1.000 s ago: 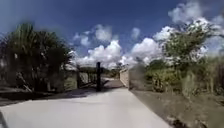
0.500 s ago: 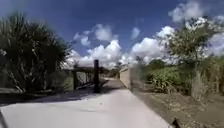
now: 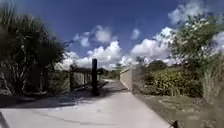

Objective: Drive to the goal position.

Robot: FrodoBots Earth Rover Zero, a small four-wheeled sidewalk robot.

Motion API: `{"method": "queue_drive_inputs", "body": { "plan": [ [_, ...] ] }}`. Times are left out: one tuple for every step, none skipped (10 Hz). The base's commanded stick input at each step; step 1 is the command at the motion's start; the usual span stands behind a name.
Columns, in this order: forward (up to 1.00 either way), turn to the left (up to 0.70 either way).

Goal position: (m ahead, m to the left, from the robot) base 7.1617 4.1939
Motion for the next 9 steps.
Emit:
{"method": "queue_drive_inputs", "body": {
  "plan": [
    [0.7, 0.0],
    [0.7, 0.0],
    [0.7, 0.0],
    [0.7, 0.0],
    [0.7, 0.0],
    [0.7, 0.0],
    [0.7, 0.0],
    [0.7, 0.0],
    [0.7, 0.0]
  ]
}}
